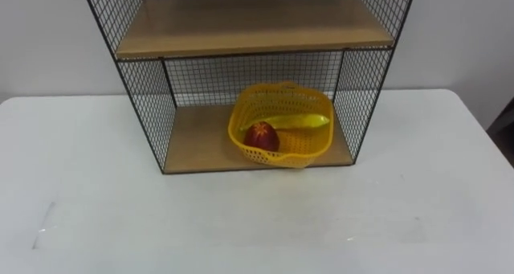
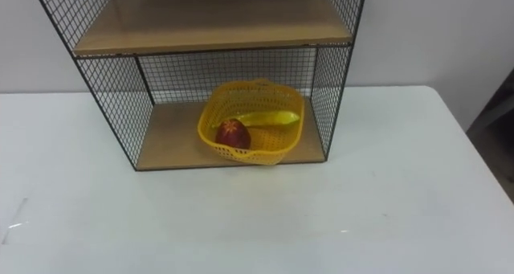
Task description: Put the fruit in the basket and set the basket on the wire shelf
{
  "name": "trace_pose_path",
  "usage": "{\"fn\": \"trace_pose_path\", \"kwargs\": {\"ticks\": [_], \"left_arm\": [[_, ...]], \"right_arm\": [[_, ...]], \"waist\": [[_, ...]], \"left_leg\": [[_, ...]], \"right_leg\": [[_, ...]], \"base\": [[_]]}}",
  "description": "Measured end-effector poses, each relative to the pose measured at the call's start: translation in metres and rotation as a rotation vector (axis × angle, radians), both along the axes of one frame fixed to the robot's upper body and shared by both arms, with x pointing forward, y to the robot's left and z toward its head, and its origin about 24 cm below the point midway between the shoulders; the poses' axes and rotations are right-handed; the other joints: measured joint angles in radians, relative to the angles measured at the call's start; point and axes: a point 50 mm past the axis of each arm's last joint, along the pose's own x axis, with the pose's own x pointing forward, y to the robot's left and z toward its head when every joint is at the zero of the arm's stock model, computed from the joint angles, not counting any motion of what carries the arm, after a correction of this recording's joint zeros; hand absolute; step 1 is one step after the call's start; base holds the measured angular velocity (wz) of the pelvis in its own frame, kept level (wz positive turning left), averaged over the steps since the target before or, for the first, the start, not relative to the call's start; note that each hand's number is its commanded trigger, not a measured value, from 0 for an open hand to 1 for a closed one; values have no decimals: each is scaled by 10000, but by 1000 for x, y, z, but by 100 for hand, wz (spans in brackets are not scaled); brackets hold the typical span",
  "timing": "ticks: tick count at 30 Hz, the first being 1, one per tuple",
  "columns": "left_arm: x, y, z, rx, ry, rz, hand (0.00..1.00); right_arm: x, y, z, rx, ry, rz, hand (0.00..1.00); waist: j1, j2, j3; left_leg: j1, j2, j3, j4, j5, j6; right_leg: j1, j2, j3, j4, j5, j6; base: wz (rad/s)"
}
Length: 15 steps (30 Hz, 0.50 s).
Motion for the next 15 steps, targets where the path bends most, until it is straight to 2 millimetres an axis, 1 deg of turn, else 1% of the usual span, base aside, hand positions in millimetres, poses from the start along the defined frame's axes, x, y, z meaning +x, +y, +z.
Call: {"fn": "trace_pose_path", "kwargs": {"ticks": [2,4,8,11,12,14,15], "left_arm": [[-2,2,1,17,-202,355,0],[-7,9,4,46,-590,1205,0],[-7,11,4,-54,-910,1650,0],[-5,17,8,73,-1123,1856,0],[-4,21,10,90,-1107,1947,0],[-5,27,13,77,-1100,2075,0],[-6,31,15,7,-1174,2260,0]], "right_arm": [[0,-2,2,-52,-119,-119,0],[2,-4,3,5,-572,-436,0],[5,-6,4,29,-808,-695,0],[0,-13,7,103,-969,-1153,0],[-7,-17,8,291,-890,-1534,0],[-26,-24,7,767,-411,-2386,0],[-45,-23,4,1175,-246,-3372,0]], "waist": [[-26,0,0],[-25,0,-1],[-45,8,-1],[-29,-7,-21],[-31,-29,-54],[-46,-22,-60],[-42,6,-68]], "left_leg": [[13,-4,-4,-29,10,-7],[5,13,20,-4,47,-3],[-13,22,95,-1,90,42],[-37,9,86,-59,122,65],[-102,9,87,-56,126,69],[-207,7,79,-43,127,70],[-265,8,72,-40,127,70]], "right_leg": [[9,15,20,-5,5,-6],[9,38,61,-2,4,-8],[-23,38,113,0,-38,62],[-112,25,110,-9,-37,86],[-175,29,115,3,-29,71],[-249,29,97,6,-17,50],[-320,35,123,42,-8,0]], "base": [[0],[0],[0],[1],[4],[2],[-3]]}}
